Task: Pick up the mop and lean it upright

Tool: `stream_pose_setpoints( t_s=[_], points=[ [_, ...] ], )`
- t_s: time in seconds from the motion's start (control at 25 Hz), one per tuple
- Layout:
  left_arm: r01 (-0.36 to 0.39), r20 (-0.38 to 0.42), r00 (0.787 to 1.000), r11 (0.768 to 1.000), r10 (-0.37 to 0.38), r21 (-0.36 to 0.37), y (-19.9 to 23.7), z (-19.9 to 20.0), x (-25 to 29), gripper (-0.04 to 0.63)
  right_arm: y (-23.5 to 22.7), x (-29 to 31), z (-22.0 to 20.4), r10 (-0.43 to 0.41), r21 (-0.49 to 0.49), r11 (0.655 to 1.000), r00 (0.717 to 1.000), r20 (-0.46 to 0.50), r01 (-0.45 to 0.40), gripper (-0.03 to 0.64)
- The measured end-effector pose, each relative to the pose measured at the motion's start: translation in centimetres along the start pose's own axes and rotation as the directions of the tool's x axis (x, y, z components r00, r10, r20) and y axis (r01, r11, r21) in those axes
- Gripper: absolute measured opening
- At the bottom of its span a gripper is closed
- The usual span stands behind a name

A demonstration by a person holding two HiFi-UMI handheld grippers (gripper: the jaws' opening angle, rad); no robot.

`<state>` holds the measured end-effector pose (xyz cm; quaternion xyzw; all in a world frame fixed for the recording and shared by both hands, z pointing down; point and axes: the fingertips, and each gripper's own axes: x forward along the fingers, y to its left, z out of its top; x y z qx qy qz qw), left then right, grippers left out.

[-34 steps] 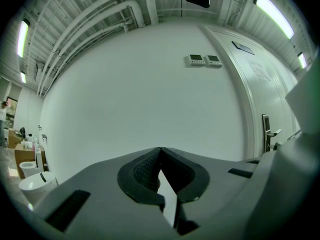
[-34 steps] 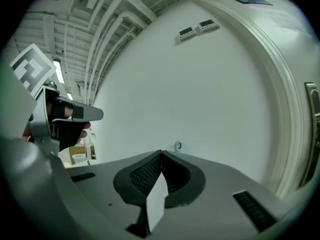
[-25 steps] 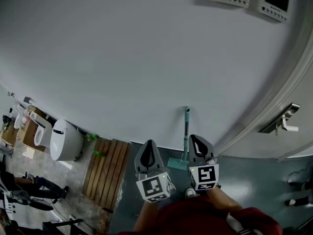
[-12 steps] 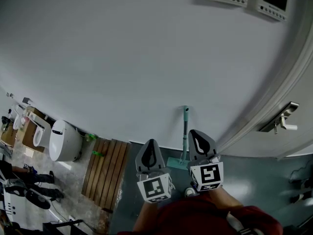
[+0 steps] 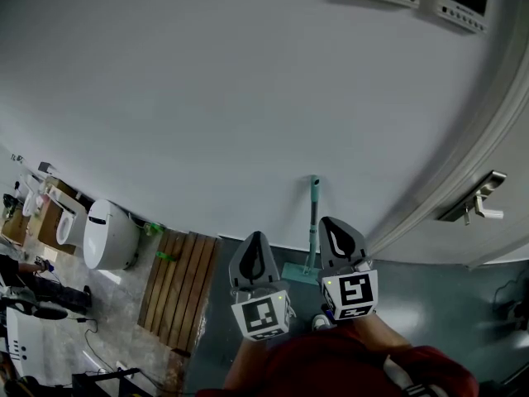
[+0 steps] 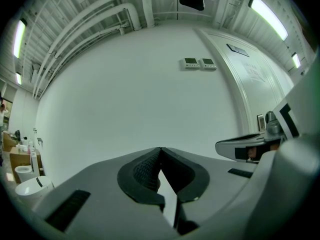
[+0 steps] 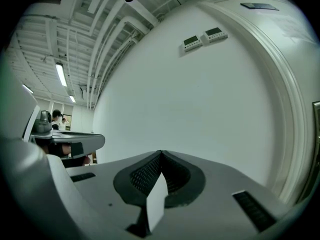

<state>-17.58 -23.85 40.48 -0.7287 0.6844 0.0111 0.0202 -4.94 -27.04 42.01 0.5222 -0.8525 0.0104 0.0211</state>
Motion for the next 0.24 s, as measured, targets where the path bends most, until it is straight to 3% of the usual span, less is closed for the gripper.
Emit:
stream_pose_setpoints(
  t_s=[0.24],
  points=[
    [-0.004, 0.009, 1.000, 1.000, 0.005, -0.019, -0.20, 0.51, 0.09, 0.014, -0.36, 0.18, -0.10, -0.006, -0.006, 1.000, 1.000, -0.006, 0.005, 0.018]
  ],
)
